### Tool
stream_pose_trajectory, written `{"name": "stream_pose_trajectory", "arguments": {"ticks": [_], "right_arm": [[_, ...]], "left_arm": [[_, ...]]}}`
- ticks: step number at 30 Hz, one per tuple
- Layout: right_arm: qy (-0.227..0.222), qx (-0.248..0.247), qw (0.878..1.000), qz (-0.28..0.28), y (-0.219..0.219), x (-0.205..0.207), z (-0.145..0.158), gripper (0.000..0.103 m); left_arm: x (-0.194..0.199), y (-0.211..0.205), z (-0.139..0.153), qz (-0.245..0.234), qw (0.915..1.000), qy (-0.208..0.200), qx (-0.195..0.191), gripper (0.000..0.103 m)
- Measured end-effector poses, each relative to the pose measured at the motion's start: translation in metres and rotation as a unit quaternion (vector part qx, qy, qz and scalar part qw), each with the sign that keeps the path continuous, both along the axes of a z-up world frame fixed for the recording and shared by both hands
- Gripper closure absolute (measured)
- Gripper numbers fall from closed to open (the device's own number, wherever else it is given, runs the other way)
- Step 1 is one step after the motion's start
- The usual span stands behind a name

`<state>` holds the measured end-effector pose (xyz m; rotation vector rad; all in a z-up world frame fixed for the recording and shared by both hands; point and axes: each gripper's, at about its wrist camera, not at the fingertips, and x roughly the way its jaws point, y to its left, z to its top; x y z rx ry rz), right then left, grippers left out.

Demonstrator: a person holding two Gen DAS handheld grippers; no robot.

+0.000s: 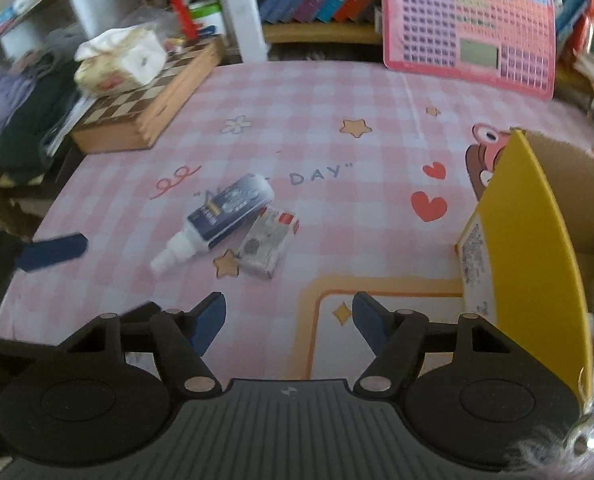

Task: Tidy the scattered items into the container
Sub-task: 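Reach the left gripper to the white spray bottle while the right reaches the white package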

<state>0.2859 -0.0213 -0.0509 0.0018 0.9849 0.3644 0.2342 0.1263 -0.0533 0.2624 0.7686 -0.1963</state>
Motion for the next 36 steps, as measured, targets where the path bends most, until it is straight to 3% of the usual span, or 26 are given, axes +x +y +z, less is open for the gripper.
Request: {"name": "stream_pose_trajectory", "arguments": {"ticks": [10, 19, 24, 27, 32, 36], "right_arm": [[0.005, -0.003, 1.0, -0.011, 0.009, 0.044, -0.01, 0.037], [0.039, 0.008, 0.999, -0.021, 0.016, 0.066, -0.02, 0.042], [0.051, 0.007, 0.999, -0.019, 0.025, 0.072, -0.027, 0.046], [0.051, -0.003, 0.999, -0.006, 0.033, 0.073, -0.031, 0.048], [0.011, -0.065, 0.997, 0.043, 0.054, 0.067, -0.035, 0.051], [-0.024, -0.089, 0.991, 0.093, 0.065, 0.056, -0.035, 0.071]], "left_arm": [[0.059, -0.008, -0.026, -0.042, 0.9985, 0.025, 0.024, 0.06], [0.085, 0.001, -0.038, -0.049, 0.9974, 0.052, -0.01, 0.071], [0.082, 0.018, -0.037, -0.018, 0.9978, 0.058, -0.027, 0.071], [0.075, 0.037, -0.034, 0.026, 0.9952, 0.061, -0.072, 0.072], [0.054, 0.066, -0.028, 0.087, 0.9803, 0.069, -0.163, 0.072], [0.041, 0.078, -0.029, 0.128, 0.9671, 0.075, -0.207, 0.072]]}}
